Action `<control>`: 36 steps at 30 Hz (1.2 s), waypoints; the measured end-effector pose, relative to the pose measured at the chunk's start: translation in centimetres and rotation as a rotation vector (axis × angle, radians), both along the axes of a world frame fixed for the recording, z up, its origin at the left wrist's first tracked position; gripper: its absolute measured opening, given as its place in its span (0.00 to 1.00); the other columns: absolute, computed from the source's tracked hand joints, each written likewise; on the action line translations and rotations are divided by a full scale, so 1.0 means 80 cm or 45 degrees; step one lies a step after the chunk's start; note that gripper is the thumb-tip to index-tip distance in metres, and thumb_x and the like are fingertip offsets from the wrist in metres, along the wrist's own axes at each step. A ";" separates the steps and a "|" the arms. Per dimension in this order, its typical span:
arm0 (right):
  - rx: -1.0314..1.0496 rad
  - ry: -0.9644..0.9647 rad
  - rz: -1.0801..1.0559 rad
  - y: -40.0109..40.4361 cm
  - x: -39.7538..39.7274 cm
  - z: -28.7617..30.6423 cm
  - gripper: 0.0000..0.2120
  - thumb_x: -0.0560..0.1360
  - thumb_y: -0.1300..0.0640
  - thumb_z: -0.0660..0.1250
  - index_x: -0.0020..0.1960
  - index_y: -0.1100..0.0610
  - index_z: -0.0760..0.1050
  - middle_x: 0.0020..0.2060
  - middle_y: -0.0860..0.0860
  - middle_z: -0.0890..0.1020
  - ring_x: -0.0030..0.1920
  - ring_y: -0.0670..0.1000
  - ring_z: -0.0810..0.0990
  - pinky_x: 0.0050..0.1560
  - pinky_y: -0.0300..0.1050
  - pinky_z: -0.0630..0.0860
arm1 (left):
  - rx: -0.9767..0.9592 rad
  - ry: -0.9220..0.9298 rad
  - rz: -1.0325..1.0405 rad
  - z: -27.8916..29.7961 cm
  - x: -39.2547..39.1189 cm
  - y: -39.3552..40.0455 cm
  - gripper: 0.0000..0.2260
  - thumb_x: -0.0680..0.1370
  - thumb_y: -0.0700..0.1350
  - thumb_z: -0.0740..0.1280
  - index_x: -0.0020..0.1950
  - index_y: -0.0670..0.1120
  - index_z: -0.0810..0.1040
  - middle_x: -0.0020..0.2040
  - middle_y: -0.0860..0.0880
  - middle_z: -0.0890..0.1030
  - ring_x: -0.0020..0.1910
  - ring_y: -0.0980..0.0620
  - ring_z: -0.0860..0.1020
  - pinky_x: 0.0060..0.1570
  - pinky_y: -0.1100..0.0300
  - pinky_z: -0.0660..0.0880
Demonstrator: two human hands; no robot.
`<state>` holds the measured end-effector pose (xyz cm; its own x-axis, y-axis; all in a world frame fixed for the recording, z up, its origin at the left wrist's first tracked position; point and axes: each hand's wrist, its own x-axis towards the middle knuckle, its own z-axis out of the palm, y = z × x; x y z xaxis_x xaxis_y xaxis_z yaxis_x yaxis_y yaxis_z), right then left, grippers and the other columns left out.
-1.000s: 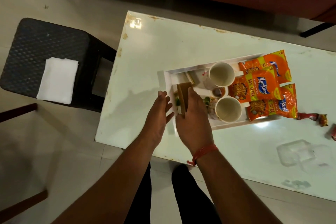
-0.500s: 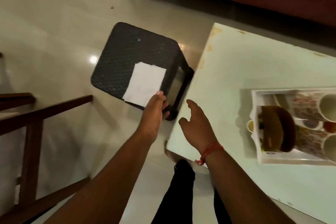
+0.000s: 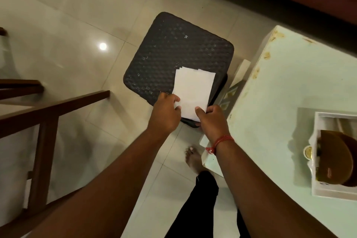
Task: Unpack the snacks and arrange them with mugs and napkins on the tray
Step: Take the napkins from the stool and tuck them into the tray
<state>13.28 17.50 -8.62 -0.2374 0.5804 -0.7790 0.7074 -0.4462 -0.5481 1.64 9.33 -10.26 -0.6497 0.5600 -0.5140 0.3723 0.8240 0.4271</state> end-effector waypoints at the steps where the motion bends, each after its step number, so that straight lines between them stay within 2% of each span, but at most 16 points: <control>1: -0.009 0.011 -0.029 -0.001 -0.001 -0.004 0.12 0.77 0.48 0.67 0.53 0.56 0.71 0.48 0.52 0.80 0.45 0.53 0.81 0.32 0.37 0.71 | -0.004 0.000 0.013 0.000 0.002 -0.001 0.12 0.80 0.46 0.67 0.63 0.47 0.76 0.66 0.46 0.71 0.60 0.47 0.76 0.62 0.58 0.73; 4: -0.076 0.056 -0.129 0.002 0.000 -0.012 0.07 0.78 0.52 0.67 0.50 0.56 0.73 0.48 0.55 0.83 0.41 0.56 0.84 0.37 0.42 0.81 | 0.035 -0.028 0.095 -0.001 0.006 -0.010 0.09 0.79 0.45 0.68 0.59 0.47 0.75 0.62 0.46 0.73 0.55 0.50 0.77 0.56 0.63 0.72; 6: -0.143 0.117 -0.163 0.007 0.007 -0.011 0.05 0.78 0.55 0.67 0.51 0.57 0.75 0.48 0.55 0.82 0.36 0.53 0.83 0.38 0.43 0.82 | 0.084 -0.026 0.208 -0.001 0.012 -0.019 0.08 0.79 0.44 0.69 0.57 0.47 0.75 0.59 0.47 0.74 0.50 0.54 0.75 0.51 0.67 0.71; 8: -0.296 0.244 -0.224 0.010 0.019 -0.007 0.06 0.78 0.60 0.65 0.54 0.60 0.77 0.48 0.55 0.82 0.35 0.52 0.81 0.38 0.43 0.80 | 0.133 -0.131 0.455 -0.002 0.023 -0.027 0.09 0.78 0.45 0.69 0.55 0.48 0.73 0.57 0.47 0.74 0.48 0.54 0.76 0.47 0.68 0.74; 10: -0.546 0.414 -0.350 0.011 0.035 0.004 0.08 0.78 0.64 0.64 0.57 0.61 0.77 0.49 0.56 0.82 0.34 0.52 0.79 0.37 0.44 0.79 | 0.206 -0.442 0.810 -0.001 0.039 -0.032 0.09 0.78 0.45 0.69 0.55 0.48 0.71 0.57 0.46 0.77 0.52 0.49 0.78 0.49 0.58 0.79; 13: -0.785 0.594 -0.523 0.009 0.065 0.019 0.10 0.77 0.68 0.61 0.49 0.58 0.79 0.45 0.55 0.82 0.33 0.51 0.77 0.31 0.43 0.75 | 0.244 -1.031 1.217 0.006 0.073 -0.035 0.11 0.80 0.48 0.66 0.59 0.45 0.73 0.59 0.42 0.79 0.58 0.42 0.78 0.55 0.47 0.80; 14: -0.840 0.636 -0.565 0.009 0.078 0.024 0.12 0.77 0.69 0.59 0.48 0.57 0.79 0.44 0.54 0.83 0.33 0.51 0.78 0.29 0.42 0.74 | 0.255 -1.204 1.263 0.009 0.088 -0.036 0.12 0.81 0.50 0.64 0.61 0.45 0.74 0.60 0.40 0.80 0.59 0.40 0.78 0.58 0.43 0.78; 16: -0.937 0.695 -0.585 0.010 0.109 0.036 0.15 0.76 0.70 0.57 0.53 0.59 0.78 0.43 0.54 0.83 0.31 0.50 0.78 0.26 0.40 0.71 | 0.335 -1.513 1.306 0.013 0.119 -0.038 0.18 0.82 0.54 0.59 0.65 0.46 0.75 0.62 0.40 0.81 0.62 0.38 0.77 0.65 0.38 0.72; 19: -1.028 0.746 -0.534 0.014 0.166 0.049 0.19 0.72 0.69 0.59 0.61 0.61 0.75 0.42 0.57 0.82 0.27 0.50 0.77 0.27 0.40 0.67 | 0.471 -1.800 1.337 0.015 0.163 -0.031 0.22 0.81 0.56 0.59 0.70 0.46 0.74 0.66 0.40 0.78 0.66 0.38 0.75 0.68 0.39 0.68; 22: -1.025 0.735 -0.471 0.026 0.233 0.053 0.25 0.65 0.65 0.62 0.62 0.61 0.75 0.43 0.59 0.81 0.28 0.51 0.76 0.25 0.40 0.68 | 0.477 -1.814 1.334 0.023 0.211 -0.004 0.21 0.78 0.50 0.64 0.67 0.41 0.76 0.64 0.39 0.79 0.63 0.38 0.77 0.64 0.42 0.72; 25: -0.849 0.601 -0.427 0.044 0.298 0.054 0.24 0.63 0.64 0.62 0.59 0.59 0.78 0.43 0.57 0.80 0.31 0.51 0.76 0.25 0.41 0.67 | 0.441 -1.585 1.185 0.024 0.258 0.028 0.19 0.76 0.42 0.68 0.66 0.40 0.77 0.62 0.39 0.81 0.64 0.38 0.77 0.67 0.41 0.70; 30: -0.418 0.416 -0.201 0.084 0.398 0.058 0.17 0.75 0.68 0.61 0.58 0.54 0.78 0.47 0.58 0.82 0.34 0.53 0.76 0.27 0.44 0.69 | 0.488 -1.421 0.905 0.050 0.343 0.087 0.13 0.80 0.39 0.64 0.64 0.41 0.77 0.58 0.43 0.84 0.56 0.44 0.82 0.51 0.52 0.80; 33: -0.173 0.300 -0.117 0.101 0.446 0.068 0.08 0.79 0.54 0.64 0.57 0.48 0.78 0.47 0.50 0.84 0.40 0.49 0.81 0.30 0.44 0.73 | 0.552 -1.403 0.795 0.066 0.386 0.115 0.12 0.80 0.39 0.63 0.63 0.43 0.77 0.54 0.46 0.85 0.50 0.48 0.84 0.45 0.56 0.81; 36: 0.075 0.181 -0.020 0.119 0.489 0.077 0.12 0.79 0.42 0.62 0.56 0.46 0.78 0.48 0.42 0.83 0.47 0.43 0.81 0.41 0.39 0.74 | 0.571 -1.404 0.733 0.081 0.430 0.141 0.12 0.80 0.39 0.64 0.63 0.43 0.77 0.55 0.46 0.85 0.53 0.47 0.84 0.47 0.54 0.81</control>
<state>52.43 27.00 -2.49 -0.3337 0.6284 -0.7026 0.6138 -0.4209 -0.6679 36.03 20.60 -3.77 -0.2139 0.6057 -0.7664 -0.6972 0.4549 0.5541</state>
